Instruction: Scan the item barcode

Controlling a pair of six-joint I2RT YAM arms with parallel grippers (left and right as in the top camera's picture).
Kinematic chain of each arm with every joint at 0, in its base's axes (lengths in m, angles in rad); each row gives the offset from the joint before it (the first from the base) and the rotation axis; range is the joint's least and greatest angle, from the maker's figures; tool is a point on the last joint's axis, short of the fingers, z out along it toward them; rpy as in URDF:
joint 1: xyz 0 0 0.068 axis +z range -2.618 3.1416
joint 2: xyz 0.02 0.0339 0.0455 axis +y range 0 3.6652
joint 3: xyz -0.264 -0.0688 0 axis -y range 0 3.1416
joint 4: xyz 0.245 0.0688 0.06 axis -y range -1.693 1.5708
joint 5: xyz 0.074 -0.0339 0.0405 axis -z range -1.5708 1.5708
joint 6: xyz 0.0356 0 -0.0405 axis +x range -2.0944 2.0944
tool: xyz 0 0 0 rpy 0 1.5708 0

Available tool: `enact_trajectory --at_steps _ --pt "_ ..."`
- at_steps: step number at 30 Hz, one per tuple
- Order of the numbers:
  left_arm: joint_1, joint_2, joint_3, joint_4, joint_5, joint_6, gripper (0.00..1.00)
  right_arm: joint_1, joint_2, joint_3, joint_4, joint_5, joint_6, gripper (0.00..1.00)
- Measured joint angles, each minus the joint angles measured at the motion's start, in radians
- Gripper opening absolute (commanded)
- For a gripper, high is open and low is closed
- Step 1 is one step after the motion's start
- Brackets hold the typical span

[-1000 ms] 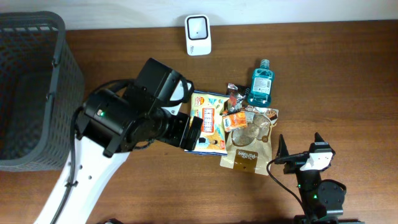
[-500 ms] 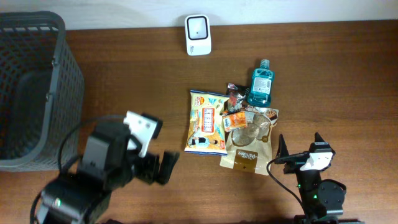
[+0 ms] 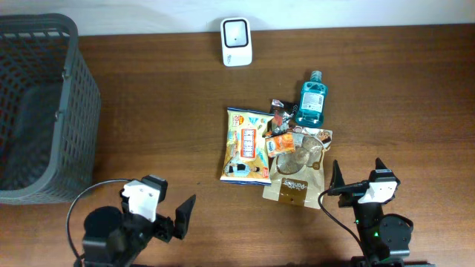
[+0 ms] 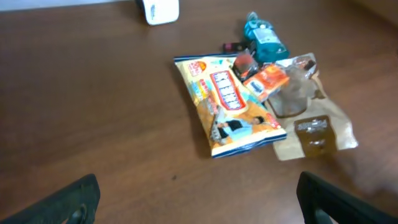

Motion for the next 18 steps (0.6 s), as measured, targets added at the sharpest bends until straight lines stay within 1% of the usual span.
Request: enact_trajectory --at_steps 5,14,18 --pt "0.003 -0.018 -0.06 0.141 0.002 0.002 0.99 0.0 0.0 0.0 0.0 0.0 0.0 0.98" --pt "0.003 -0.026 -0.065 0.167 0.002 0.004 0.99 0.0 0.0 0.0 0.0 0.0 -0.001 0.98" --pt "0.003 -0.026 -0.069 0.235 0.002 0.004 0.99 0.0 0.0 0.0 0.0 0.0 0.0 0.98"
